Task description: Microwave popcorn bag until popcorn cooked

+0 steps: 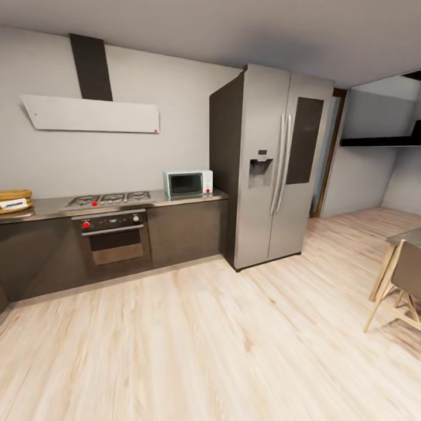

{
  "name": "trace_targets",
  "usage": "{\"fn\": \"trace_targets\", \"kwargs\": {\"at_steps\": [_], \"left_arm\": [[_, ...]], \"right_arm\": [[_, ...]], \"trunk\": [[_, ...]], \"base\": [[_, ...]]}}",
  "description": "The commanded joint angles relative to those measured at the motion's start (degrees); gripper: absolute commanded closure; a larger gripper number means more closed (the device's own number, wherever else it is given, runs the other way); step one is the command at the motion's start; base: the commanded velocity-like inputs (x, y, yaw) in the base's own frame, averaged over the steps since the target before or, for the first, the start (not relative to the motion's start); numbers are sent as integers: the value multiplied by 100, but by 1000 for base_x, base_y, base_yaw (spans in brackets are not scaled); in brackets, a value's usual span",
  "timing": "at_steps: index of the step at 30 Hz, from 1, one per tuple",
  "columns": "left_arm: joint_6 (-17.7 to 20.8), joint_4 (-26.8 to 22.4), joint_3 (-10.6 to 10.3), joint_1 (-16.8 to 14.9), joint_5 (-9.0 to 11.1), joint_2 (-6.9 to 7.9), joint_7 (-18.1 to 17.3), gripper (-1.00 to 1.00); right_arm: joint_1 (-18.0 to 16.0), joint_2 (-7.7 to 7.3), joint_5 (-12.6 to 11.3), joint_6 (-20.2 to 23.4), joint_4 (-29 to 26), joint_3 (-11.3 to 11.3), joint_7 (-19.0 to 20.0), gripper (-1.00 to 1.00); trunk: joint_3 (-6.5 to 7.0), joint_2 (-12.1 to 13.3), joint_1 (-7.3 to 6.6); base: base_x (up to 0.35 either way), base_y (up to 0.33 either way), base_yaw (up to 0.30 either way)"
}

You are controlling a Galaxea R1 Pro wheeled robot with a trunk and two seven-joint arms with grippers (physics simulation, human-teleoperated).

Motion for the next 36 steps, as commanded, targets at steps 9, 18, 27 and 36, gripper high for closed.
{"fn": "trace_targets", "kwargs": {"at_steps": [9, 18, 27, 36], "left_arm": [[29, 0, 3, -1, 18, -1, 4, -100], [30, 0, 3, -1, 18, -1, 13, -100], [30, 0, 3, -1, 18, -10, 13, -100], [38, 0, 3, -1, 18, -28, 15, -100]], "right_arm": [[-1, 5, -20, -11, 4, 0, -9, -100], [-5, 5, -21, -10, 4, 3, -14, -100], [-4, 5, 38, -50, 4, 15, -6, -100], [-4, 3, 9, -51, 4, 15, -12, -100]], "trunk": [[-4, -2, 4], [-4, -2, 4], [-4, -2, 4], [-4, -2, 4]], "base": [[326, 0, 0], [326, 0, 0], [326, 0, 0], [326, 0, 0]]}}
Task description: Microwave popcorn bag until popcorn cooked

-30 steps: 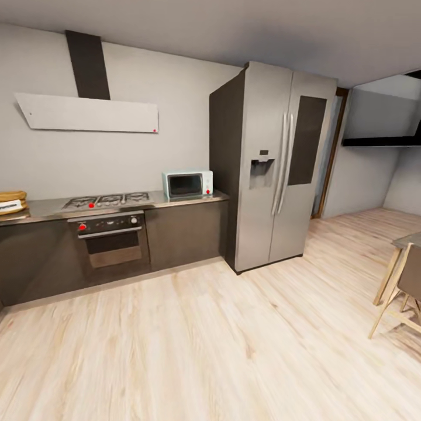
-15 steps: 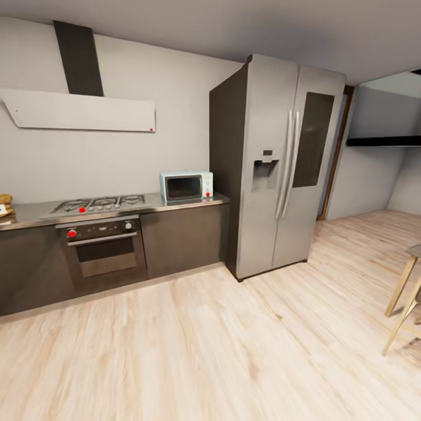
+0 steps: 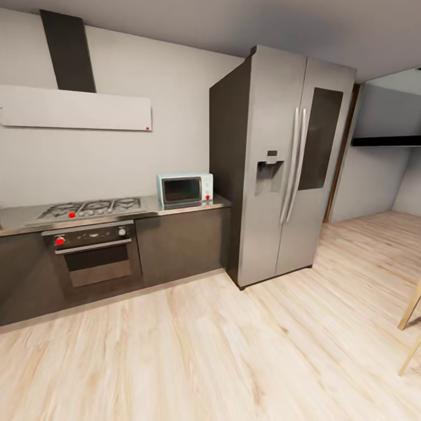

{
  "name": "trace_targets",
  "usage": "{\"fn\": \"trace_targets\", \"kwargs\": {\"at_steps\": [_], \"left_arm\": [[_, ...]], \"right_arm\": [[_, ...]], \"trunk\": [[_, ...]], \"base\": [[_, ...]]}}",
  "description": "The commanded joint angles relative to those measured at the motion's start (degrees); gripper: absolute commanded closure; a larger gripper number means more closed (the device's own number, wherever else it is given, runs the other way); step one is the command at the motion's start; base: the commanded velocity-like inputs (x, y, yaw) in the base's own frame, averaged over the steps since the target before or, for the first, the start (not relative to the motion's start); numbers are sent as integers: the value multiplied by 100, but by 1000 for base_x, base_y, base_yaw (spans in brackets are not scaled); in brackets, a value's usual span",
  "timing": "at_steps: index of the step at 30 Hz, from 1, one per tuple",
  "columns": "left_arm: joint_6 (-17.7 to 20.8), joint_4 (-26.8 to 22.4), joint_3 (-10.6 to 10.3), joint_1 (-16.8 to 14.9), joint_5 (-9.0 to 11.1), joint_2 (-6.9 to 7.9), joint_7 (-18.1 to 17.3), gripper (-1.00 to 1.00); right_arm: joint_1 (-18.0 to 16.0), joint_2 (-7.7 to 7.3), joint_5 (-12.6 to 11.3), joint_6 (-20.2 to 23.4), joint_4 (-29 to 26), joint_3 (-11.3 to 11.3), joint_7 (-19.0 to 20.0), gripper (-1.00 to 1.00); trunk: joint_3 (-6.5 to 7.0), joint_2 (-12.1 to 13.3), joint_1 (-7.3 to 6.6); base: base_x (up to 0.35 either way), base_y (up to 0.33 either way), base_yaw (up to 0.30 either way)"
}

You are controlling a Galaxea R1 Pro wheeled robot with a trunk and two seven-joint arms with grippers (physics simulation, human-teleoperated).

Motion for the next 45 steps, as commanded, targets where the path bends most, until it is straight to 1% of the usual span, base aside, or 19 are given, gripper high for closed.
{"fn": "trace_targets", "kwargs": {"at_steps": [1, 12, 20, 45], "left_arm": [[-8, -1, 2, -1, 18, -1, 4, -100], [-7, -11, -5, -1, 1, -26, 3, -100], [-15, -10, -7, -1, -6, -22, 3, -100], [-25, -10, 2, -1, 0, -19, 12, -100]], "right_arm": [[-1, -3, -10, -24, 4, 2, -7, -100], [1, -33, -40, -24, 4, -6, 7, -100], [-1, -22, 13, -27, 4, 8, 1, -100], [2, -25, 1, -24, 4, 0, 0, -100]], "trunk": [[-4, -2, 4], [-4, -2, 4], [-4, -2, 4], [-4, -2, 4]], "base": [[326, 0, 0], [326, 0, 0], [326, 0, 0], [326, 0, 0]]}}
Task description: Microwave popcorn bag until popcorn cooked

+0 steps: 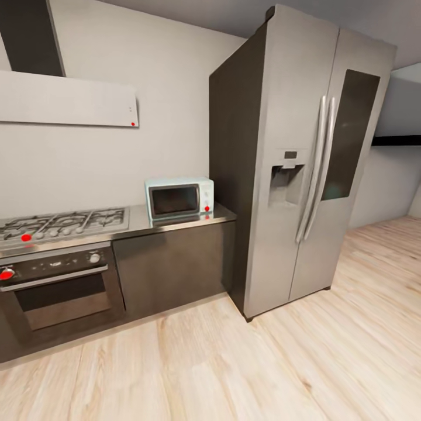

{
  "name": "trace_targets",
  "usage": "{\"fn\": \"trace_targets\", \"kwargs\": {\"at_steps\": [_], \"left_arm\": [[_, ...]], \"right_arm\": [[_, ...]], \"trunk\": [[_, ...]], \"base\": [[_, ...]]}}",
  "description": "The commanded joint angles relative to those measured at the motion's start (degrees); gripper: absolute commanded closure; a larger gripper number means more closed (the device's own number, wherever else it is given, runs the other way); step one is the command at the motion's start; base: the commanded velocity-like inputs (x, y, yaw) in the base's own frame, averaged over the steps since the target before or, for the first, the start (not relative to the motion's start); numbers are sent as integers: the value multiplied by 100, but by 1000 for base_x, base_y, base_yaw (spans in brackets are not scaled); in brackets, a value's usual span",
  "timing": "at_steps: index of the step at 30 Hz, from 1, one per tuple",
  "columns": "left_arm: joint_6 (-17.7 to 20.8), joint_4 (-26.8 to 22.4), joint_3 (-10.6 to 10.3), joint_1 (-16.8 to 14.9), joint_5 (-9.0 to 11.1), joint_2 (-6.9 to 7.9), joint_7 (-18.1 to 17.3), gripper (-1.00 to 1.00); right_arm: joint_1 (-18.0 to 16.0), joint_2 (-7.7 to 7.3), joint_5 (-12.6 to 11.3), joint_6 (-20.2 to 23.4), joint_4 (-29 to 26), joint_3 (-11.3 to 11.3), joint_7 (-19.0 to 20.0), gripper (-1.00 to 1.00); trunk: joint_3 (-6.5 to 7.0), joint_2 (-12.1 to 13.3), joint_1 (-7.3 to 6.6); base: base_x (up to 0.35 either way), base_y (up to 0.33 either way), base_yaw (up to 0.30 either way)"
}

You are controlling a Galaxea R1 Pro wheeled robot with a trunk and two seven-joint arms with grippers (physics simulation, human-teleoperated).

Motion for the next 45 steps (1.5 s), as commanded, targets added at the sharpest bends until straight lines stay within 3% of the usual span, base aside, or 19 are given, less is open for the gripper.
{"fn": "trace_targets", "kwargs": {"at_steps": [1, 45], "left_arm": [[-21, -1, 2, -1, 17, -3, 6, -100], [-62, -1, 2, -1, 17, -5, 10, -100]], "right_arm": [[-3, 0, -2, -23, 4, 3, -6, -100], [-4, 17, 10, -14, 4, 12, -6, -100]], "trunk": [[-4, -2, 4], [-4, -2, 4]], "base": [[326, 0, 0], [326, 0, 0]]}}
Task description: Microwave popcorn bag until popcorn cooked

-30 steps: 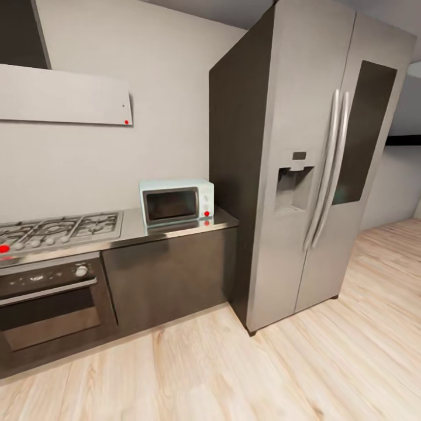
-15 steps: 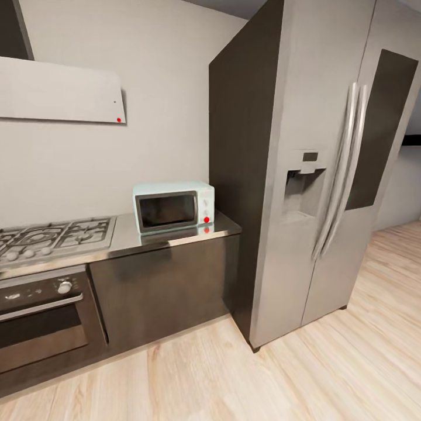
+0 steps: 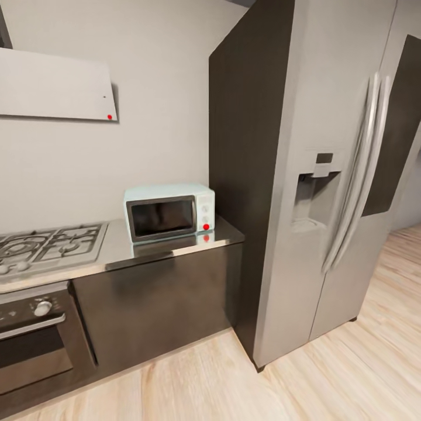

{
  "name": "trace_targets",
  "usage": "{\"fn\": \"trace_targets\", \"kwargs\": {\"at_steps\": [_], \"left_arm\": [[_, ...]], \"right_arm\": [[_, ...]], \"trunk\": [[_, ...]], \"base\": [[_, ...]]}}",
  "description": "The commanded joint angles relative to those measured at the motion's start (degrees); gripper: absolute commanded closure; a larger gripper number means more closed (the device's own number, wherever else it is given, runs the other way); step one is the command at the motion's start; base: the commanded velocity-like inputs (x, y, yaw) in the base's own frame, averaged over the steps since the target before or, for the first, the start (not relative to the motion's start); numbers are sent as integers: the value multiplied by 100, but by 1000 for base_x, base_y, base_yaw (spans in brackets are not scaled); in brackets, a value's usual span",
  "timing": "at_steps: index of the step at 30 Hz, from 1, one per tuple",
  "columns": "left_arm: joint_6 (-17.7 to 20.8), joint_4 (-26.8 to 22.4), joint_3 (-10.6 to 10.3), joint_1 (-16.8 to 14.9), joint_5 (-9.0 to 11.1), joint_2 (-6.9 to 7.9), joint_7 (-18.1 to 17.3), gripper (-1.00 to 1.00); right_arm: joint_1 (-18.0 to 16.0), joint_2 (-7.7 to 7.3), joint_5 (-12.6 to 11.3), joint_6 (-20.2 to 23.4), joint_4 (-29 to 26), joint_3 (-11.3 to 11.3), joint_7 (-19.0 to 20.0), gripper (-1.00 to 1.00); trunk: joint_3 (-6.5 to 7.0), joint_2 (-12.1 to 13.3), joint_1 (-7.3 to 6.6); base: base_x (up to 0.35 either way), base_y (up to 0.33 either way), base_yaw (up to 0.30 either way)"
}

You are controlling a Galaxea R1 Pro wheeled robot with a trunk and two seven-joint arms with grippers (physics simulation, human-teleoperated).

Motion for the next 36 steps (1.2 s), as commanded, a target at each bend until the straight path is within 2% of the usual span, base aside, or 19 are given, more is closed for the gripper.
{"fn": "trace_targets", "kwargs": {"at_steps": [1, 26, 36], "left_arm": [[-14, 0, 2, -1, 17, -2, 6, -100], [-31, 0, 2, -1, 9, 3, 2, -100], [-83, 0, 10, -1, 8, 3, 6, -100]], "right_arm": [[-1, 0, -1, -23, 4, 3, -6, -100], [0, -13, 34, -32, 4, 3, -5, -100], [-1, -16, 43, -32, 4, 12, -3, -100]], "trunk": [[-4, -2, 4], [-4, -2, 4], [-4, -2, 4]], "base": [[326, 0, 0], [320, -68, 2], [102, -34, 241]]}}
